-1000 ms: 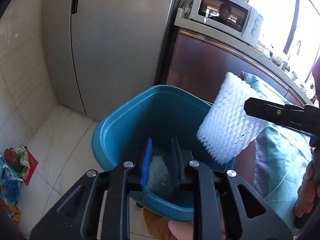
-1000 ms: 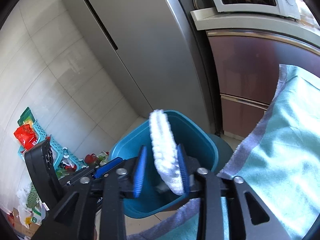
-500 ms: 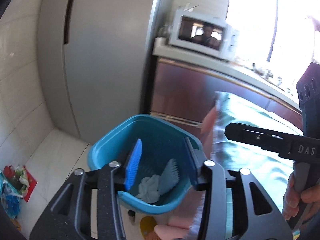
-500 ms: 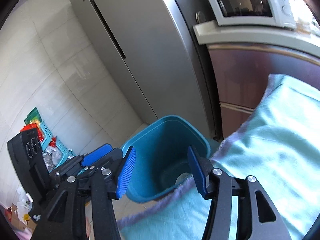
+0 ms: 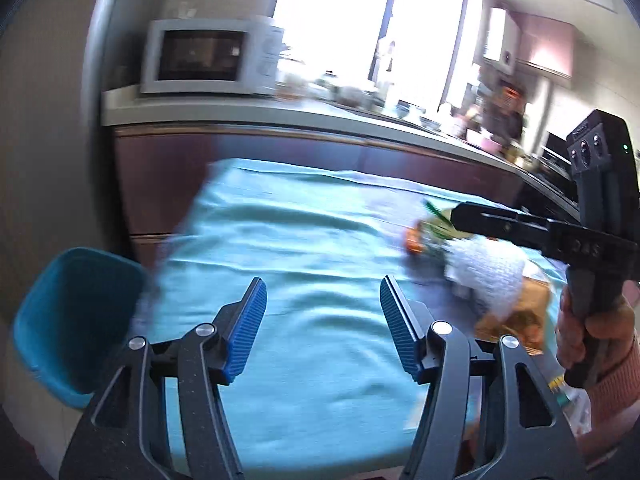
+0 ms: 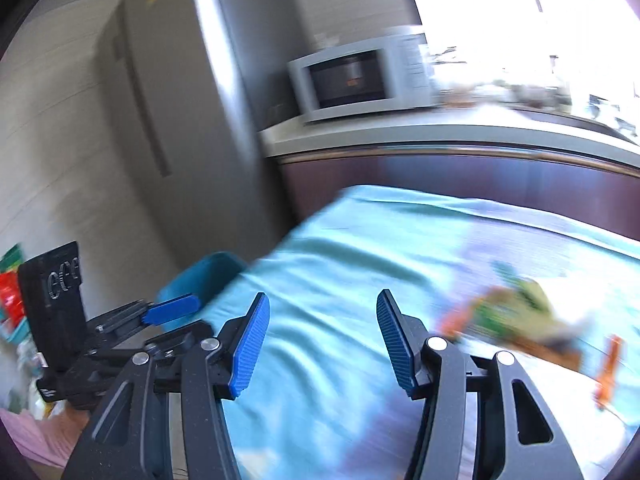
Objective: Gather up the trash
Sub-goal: 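Return both tools to the table over the remaining trash, then grasp a second foam net with the left tool while the right tool grasps the white paper cup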
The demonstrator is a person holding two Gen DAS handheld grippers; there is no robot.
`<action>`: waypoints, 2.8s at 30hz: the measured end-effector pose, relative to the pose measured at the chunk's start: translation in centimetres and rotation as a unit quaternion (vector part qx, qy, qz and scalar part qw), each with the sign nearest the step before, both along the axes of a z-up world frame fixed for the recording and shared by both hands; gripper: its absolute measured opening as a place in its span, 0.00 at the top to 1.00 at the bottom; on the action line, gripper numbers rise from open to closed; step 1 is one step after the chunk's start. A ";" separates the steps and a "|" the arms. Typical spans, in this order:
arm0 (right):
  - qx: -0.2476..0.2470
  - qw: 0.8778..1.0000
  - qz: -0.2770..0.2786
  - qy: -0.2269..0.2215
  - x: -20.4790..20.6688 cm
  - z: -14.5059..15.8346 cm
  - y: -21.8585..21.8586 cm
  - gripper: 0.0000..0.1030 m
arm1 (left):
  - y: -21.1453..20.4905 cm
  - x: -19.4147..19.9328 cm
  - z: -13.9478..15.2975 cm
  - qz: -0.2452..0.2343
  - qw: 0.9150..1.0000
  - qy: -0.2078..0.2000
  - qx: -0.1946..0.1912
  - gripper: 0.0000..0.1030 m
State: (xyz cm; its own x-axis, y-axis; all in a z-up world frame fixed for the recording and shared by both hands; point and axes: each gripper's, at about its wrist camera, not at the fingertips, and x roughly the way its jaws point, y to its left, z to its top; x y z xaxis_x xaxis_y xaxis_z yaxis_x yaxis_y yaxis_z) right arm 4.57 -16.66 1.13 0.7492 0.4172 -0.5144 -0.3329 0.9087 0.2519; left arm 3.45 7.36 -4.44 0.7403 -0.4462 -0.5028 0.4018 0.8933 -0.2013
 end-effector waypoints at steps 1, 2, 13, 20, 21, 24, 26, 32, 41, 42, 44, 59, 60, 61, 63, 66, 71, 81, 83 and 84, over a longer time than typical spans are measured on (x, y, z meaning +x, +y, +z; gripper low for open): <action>0.000 1.000 -0.015 0.000 -0.5 -0.1 -1.3 0.48 | -1.4 0.0 -0.1 -0.019 1.000 0.004 -0.002 0.42; -0.002 0.999 -0.032 0.000 -1.0 -0.2 -2.7 0.48 | -2.8 0.0 -0.2 -0.035 0.999 0.008 -0.005 0.42; 0.025 0.995 -0.092 0.036 -1.5 -3.3 -10.7 0.42 | -14.0 -2.4 -1.9 -0.195 0.980 0.046 0.007 0.35; 0.052 0.994 -0.087 0.051 -1.3 -4.7 -10.9 0.42 | -18.9 -4.5 -3.4 -0.248 0.966 0.047 0.046 0.23; 0.052 0.993 -0.089 0.052 -1.2 -4.8 -11.0 0.42 | -19.4 -4.7 -3.6 -0.248 0.966 0.047 0.053 0.23; 0.058 0.992 -0.098 0.052 -1.2 -4.9 -11.4 0.42 | -20.4 -5.0 -4.0 -0.236 0.968 0.039 0.078 0.26; 0.059 0.992 -0.102 0.053 -1.2 -5.1 -11.7 0.40 | -20.6 -4.8 -4.2 -0.232 0.968 0.046 0.078 0.36; 0.081 0.991 -0.088 0.065 -0.8 -5.7 -12.1 0.35 | -19.8 -3.5 -4.8 -0.219 0.971 0.064 0.072 0.71; 0.067 0.995 -0.056 0.057 -0.4 -5.3 -10.1 0.84 | -17.9 -3.5 -4.5 -0.204 0.976 0.054 0.063 0.97; 0.064 0.995 -0.051 0.055 -0.5 -5.1 -9.8 0.87 | -17.6 -3.6 -4.3 -0.202 0.976 0.051 0.063 0.98; 0.058 0.996 -0.045 0.048 -0.5 -4.8 -9.3 0.90 | -17.0 -3.8 -4.1 -0.197 0.977 0.044 0.063 0.99; 0.077 0.995 -0.049 0.044 -1.4 -4.1 -9.9 0.95 | -14.9 -3.4 -2.6 -0.141 0.987 0.001 0.071 0.48; 0.080 0.995 -0.047 0.045 -1.4 -4.1 -9.9 0.95 | -15.3 -3.2 -2.5 -0.140 0.987 -0.003 0.076 0.46; 0.081 0.995 -0.045 0.044 -1.5 -4.1 -9.8 0.95 | -15.6 -2.9 -2.6 -0.138 0.987 -0.005 0.082 0.45; 0.081 0.995 -0.037 0.040 -1.6 -3.8 -9.5 0.95 | -16.4 -2.4 -2.8 -0.138 0.986 -0.004 0.095 0.45; 0.074 0.996 -0.033 0.035 -1.8 -3.6 -9.1 0.94 | -17.4 -1.5 -3.0 -0.138 0.985 0.004 0.105 0.57; 0.051 0.994 -0.093 0.023 -3.5 -3.4 -11.6 0.58 | -17.2 -0.1 -3.7 -0.129 0.987 0.038 0.088 0.89; 0.048 0.983 -0.168 0.059 -5.8 -5.7 -16.8 0.44 | -15.5 0.0 -2.5 -0.114 0.991 0.029 0.061 0.89; 0.068 0.983 -0.158 0.072 -5.5 -6.4 -17.2 0.44 | -15.3 -0.2 -2.4 -0.112 0.991 0.027 0.062 0.89; 0.079 0.982 -0.153 0.077 -5.5 -6.7 -17.5 0.44 | -15.1 -0.2 -2.3 -0.110 0.992 0.027 0.062 0.89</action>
